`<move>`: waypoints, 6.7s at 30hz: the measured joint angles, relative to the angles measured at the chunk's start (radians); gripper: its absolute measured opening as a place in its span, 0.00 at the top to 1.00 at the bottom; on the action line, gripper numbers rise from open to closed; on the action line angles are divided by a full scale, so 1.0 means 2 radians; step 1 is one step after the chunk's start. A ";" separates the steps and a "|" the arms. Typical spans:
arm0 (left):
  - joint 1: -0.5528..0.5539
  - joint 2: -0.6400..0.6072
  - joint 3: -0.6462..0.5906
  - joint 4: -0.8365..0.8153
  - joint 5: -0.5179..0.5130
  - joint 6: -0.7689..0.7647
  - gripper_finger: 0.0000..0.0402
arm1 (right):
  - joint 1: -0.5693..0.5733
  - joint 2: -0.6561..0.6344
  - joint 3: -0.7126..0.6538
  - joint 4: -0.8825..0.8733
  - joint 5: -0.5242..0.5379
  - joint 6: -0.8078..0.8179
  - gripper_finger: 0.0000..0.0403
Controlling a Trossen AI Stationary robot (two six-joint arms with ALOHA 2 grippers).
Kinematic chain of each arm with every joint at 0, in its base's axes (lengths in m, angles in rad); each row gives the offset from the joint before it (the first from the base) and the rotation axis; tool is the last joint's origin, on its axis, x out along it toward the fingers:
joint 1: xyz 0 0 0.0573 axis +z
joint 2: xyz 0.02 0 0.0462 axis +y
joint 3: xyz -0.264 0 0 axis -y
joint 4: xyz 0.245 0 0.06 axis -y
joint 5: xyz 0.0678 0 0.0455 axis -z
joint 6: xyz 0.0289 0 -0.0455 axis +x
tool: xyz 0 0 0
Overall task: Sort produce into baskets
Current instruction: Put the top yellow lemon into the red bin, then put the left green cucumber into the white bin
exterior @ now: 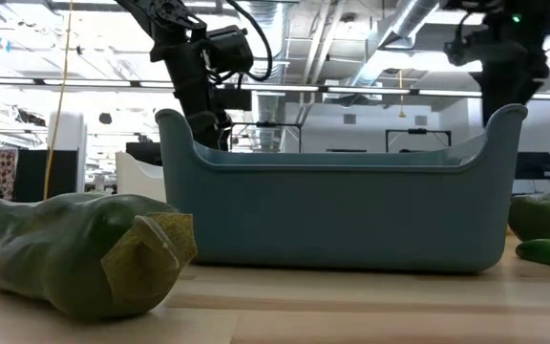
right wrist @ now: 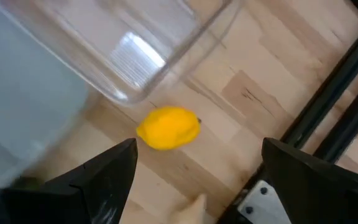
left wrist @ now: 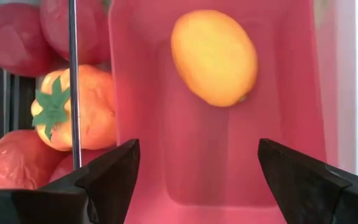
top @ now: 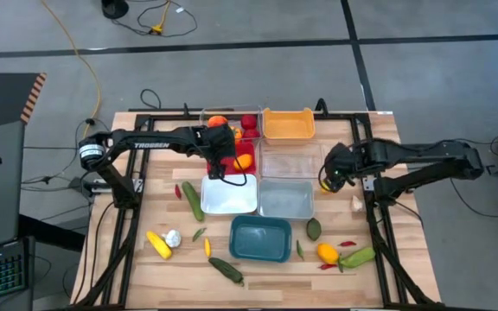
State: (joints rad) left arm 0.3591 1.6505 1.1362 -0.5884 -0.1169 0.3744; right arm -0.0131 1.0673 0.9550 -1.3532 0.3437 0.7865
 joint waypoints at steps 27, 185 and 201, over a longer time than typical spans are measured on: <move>0.000 0.000 0.000 0.000 0.000 -0.001 0.22 | 0.033 0.000 -0.210 0.238 0.027 0.080 0.11; -0.224 -0.187 -0.227 -0.064 0.018 -0.096 0.60 | 0.135 -0.055 0.049 0.201 0.029 -0.130 0.17; -0.225 -0.188 -0.053 -0.192 0.191 -0.228 0.57 | 0.135 -0.049 0.048 0.194 0.024 -0.115 0.17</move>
State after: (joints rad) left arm -0.0914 1.2747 1.0305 -0.9730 0.2647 -0.0821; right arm 0.2569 0.9703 1.0519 -0.9653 0.3920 0.5575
